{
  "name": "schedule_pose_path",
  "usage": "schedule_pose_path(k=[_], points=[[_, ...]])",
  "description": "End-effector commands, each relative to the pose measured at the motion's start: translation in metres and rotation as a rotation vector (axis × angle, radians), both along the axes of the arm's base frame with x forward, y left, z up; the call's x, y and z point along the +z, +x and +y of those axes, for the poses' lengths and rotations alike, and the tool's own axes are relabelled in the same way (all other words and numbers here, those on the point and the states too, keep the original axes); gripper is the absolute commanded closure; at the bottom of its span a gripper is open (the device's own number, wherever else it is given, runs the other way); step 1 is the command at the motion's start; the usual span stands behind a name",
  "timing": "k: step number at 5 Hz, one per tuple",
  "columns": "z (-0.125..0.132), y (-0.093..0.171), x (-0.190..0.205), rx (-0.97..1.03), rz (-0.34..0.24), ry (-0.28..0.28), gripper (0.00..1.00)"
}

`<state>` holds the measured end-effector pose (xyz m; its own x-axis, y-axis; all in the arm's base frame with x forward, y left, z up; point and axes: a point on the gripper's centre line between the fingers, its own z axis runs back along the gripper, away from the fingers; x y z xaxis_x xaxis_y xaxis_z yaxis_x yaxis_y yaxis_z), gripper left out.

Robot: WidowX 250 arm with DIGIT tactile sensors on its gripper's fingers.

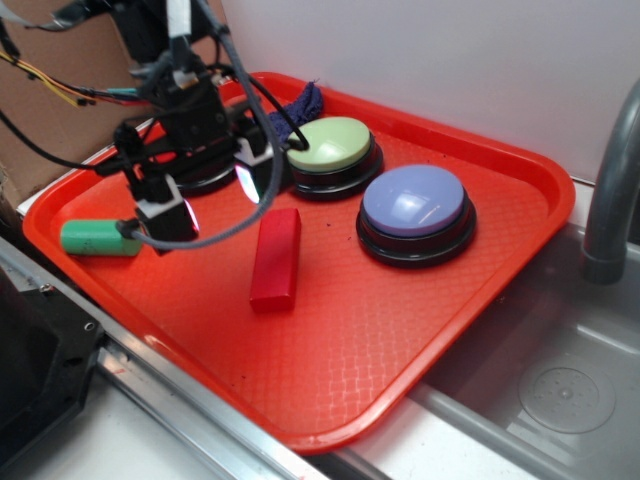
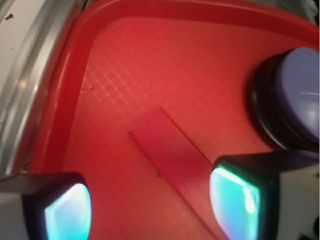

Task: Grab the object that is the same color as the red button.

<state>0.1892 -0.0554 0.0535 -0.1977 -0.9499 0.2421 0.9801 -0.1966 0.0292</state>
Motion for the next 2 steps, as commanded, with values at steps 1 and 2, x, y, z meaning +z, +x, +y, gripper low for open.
schedule_pose_path(k=[1, 2], points=[[-0.0151, 0.0082, -0.0281, -0.007, -0.040, -0.033, 0.00], [-0.0184, 0.0088, -0.0378, -0.019, -0.025, -0.058, 0.00]])
